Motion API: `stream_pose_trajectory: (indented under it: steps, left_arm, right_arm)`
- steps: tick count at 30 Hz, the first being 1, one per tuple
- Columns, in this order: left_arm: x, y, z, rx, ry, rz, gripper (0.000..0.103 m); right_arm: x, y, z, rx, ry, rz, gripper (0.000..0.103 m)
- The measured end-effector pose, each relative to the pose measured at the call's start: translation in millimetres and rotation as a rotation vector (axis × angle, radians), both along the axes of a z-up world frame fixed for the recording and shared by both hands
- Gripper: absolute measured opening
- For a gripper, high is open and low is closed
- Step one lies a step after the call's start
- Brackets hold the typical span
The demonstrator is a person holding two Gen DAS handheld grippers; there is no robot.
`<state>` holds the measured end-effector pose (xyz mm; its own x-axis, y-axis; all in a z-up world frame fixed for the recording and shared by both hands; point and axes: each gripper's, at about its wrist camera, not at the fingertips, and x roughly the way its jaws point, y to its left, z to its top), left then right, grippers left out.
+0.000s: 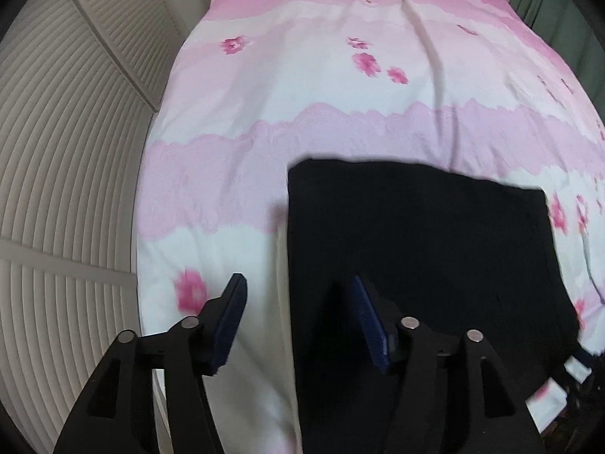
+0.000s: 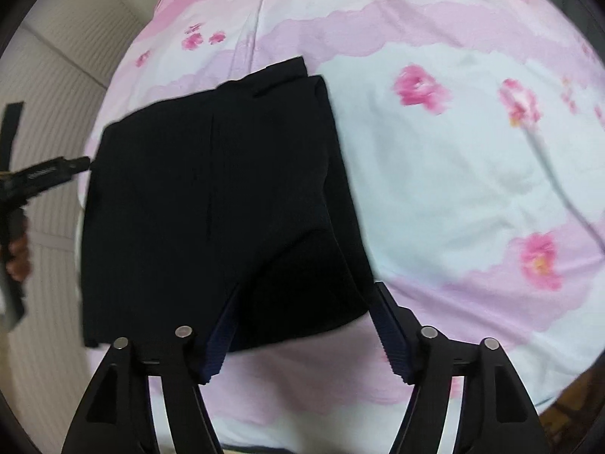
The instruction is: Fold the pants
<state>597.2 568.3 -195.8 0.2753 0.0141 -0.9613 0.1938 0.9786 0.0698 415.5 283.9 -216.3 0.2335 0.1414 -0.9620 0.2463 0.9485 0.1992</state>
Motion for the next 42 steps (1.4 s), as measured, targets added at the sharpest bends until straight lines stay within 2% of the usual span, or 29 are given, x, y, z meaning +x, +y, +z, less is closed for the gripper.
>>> stream_pose_trajectory:
  steps: [3, 9, 13, 17, 21, 22, 28, 32, 37, 42]
  left_arm:
    - [-43, 5, 3, -0.048, 0.023, 0.043, 0.061]
    - [-116, -2, 13, -0.02, 0.015, 0.057, 0.062]
    - [-160, -22, 32, 0.042, -0.047, 0.01, 0.066]
    - [-198, -50, 55, 0.024, -0.098, -0.004, 0.072]
    - [-229, -94, 84, -0.039, -0.137, -0.003, 0.082]
    - [-235, -105, 89, -0.05, -0.145, -0.004, 0.086]
    - [-279, -197, 126, -0.091, -0.234, -0.029, 0.094]
    - [-310, -265, 143, -0.146, -0.261, -0.047, 0.095]
    - [-343, -346, 158, -0.163, -0.281, -0.048, 0.095]
    - [-377, -398, 188, -0.186, -0.343, 0.008, 0.097]
  right_arm:
    - [-17, -9, -3, -0.034, 0.01, 0.029, 0.07]
    - [-47, -33, -1, -0.037, 0.023, -0.009, 0.07]
    - [-64, -46, 13, -0.066, -0.002, -0.002, 0.07]
    - [-76, -63, 39, -0.091, -0.062, -0.001, 0.07]
    - [-98, -87, 76, -0.143, -0.146, 0.027, 0.082]
    - [-105, -96, 86, -0.16, -0.171, 0.038, 0.082]
    - [-135, -143, 126, -0.191, -0.257, 0.112, 0.082]
    - [-158, -185, 147, -0.233, -0.321, 0.183, 0.082]
    - [-186, -239, 171, -0.247, -0.382, 0.2, 0.082]
    - [-220, -295, 200, -0.237, -0.437, 0.22, 0.082]
